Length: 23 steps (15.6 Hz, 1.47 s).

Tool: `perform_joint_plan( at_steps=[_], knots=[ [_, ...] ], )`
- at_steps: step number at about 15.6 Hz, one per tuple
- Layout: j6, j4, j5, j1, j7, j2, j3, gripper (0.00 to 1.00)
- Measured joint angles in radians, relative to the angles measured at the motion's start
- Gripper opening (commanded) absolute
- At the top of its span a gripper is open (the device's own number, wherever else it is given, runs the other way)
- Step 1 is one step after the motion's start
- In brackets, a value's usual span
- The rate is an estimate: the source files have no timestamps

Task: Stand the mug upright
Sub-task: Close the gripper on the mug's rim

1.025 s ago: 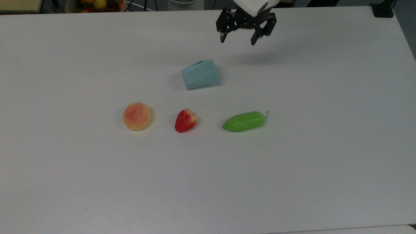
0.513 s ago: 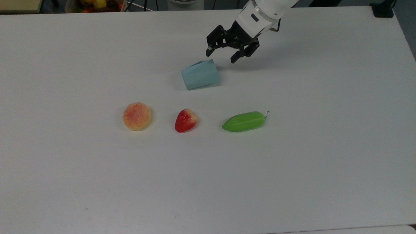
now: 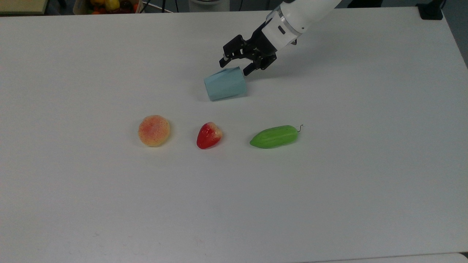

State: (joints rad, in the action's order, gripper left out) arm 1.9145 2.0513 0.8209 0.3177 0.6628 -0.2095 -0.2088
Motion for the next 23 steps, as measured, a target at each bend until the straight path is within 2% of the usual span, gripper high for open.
perform_joint_plan(
  at_steps=[1, 2, 3, 4, 5, 6, 7, 19, 21, 23],
  knots=[
    [0.0, 0.005, 0.027, -0.001, 0.02, -0.006, 0.0, 1.0],
    [0.0, 0.009, 0.054, -0.003, 0.039, -0.015, 0.0, 0.95],
    [0.0, 0.012, 0.074, -0.005, 0.054, -0.024, 0.0, 0.86],
    [0.0, 0.014, 0.092, -0.008, 0.065, -0.034, 0.0, 0.65],
    [0.0, 0.017, 0.107, -0.012, 0.072, -0.042, 0.0, 0.33],
    [0.0, 0.02, 0.117, -0.015, 0.074, -0.049, 0.0, 0.1],
    [0.0, 0.023, 0.126, -0.016, 0.076, -0.053, 0.0, 0.0],
    [-0.003, 0.019, 0.145, -0.046, 0.08, -0.021, 0.001, 0.0],
    [0.0, 0.016, 0.122, -0.058, 0.08, -0.018, 0.001, 0.0],
    [0.007, 0.004, 0.059, -0.068, 0.077, -0.01, 0.001, 0.0]
  ],
)
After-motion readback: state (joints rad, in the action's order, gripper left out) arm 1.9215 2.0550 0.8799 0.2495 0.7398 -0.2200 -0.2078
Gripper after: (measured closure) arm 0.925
